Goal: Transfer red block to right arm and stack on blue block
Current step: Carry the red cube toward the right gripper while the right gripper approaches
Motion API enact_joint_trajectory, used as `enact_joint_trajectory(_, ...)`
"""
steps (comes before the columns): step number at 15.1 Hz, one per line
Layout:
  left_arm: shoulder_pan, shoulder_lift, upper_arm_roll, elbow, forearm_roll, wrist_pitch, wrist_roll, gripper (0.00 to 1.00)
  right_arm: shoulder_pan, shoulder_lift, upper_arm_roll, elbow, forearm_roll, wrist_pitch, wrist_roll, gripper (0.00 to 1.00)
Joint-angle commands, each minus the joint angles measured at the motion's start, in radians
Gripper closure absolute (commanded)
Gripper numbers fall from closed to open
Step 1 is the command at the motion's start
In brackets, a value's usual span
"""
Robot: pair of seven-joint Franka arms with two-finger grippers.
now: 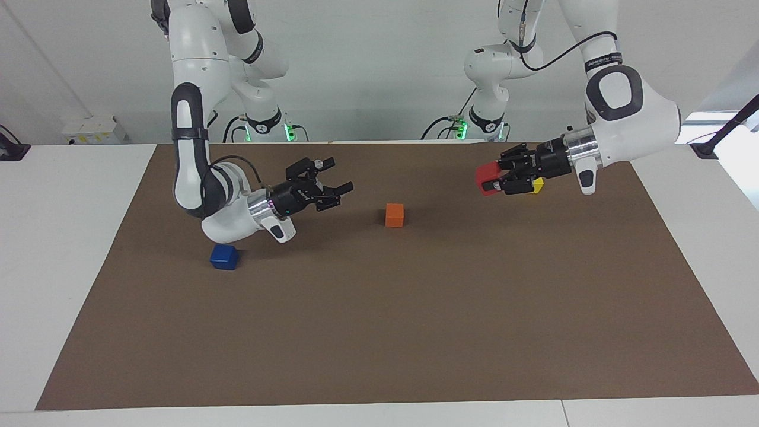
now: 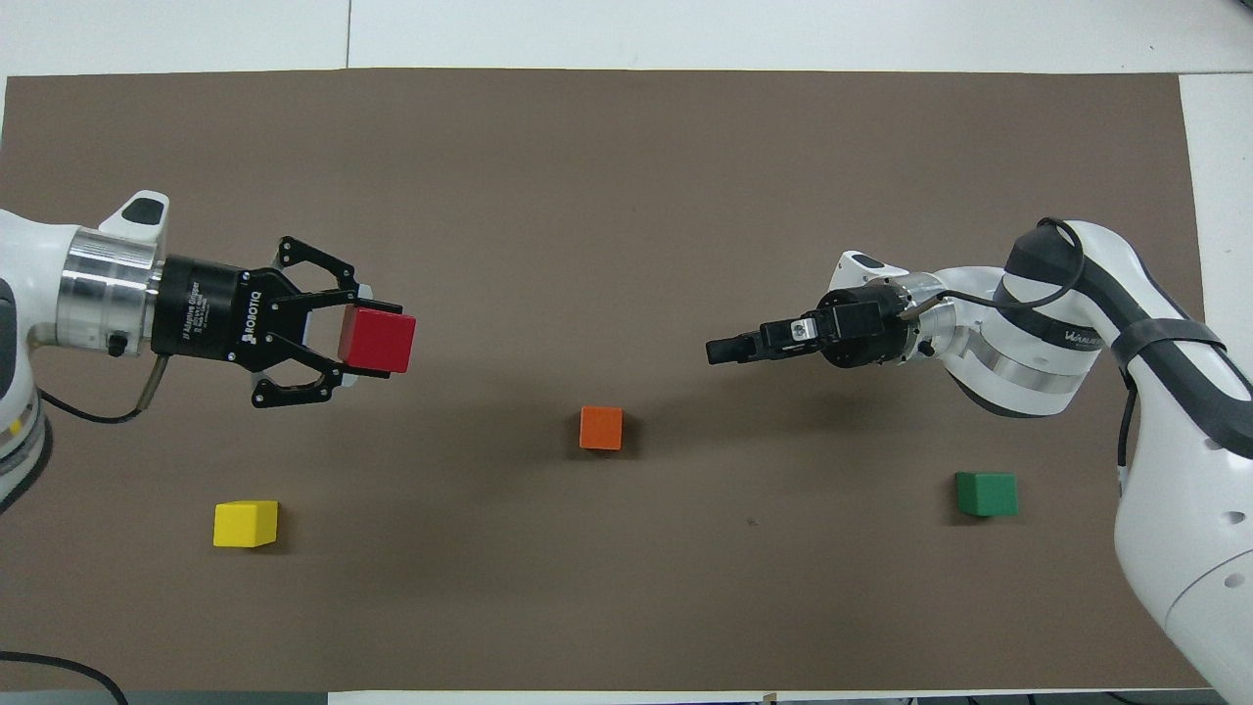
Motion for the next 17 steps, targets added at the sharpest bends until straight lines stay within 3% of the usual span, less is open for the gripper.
enact_joint_trajectory(1, -0.103, -0.061, 0.013, -0.083, -0.091, 0.098, -0.135, 1.0, 0.034, 0.015, 0.003, -0.018, 0.063, 0.028, -0.065, 0.0)
enact_joint_trajectory(5, -0.206, -0.072, 0.012, -0.122, -0.257, 0.267, -0.323, 1.0, 0.072, 0.015, 0.003, -0.027, 0.116, 0.035, -0.068, 0.0)
enact_joint_trajectory(9, -0.313, -0.09, 0.012, -0.179, -0.372, 0.405, -0.333, 1.0, 0.115, 0.015, 0.003, -0.035, 0.166, 0.083, -0.078, 0.0)
enact_joint_trajectory(17, -0.433, -0.086, 0.009, -0.178, -0.461, 0.551, -0.339, 1.0, 0.129, 0.015, 0.001, -0.035, 0.176, 0.095, -0.124, 0.0)
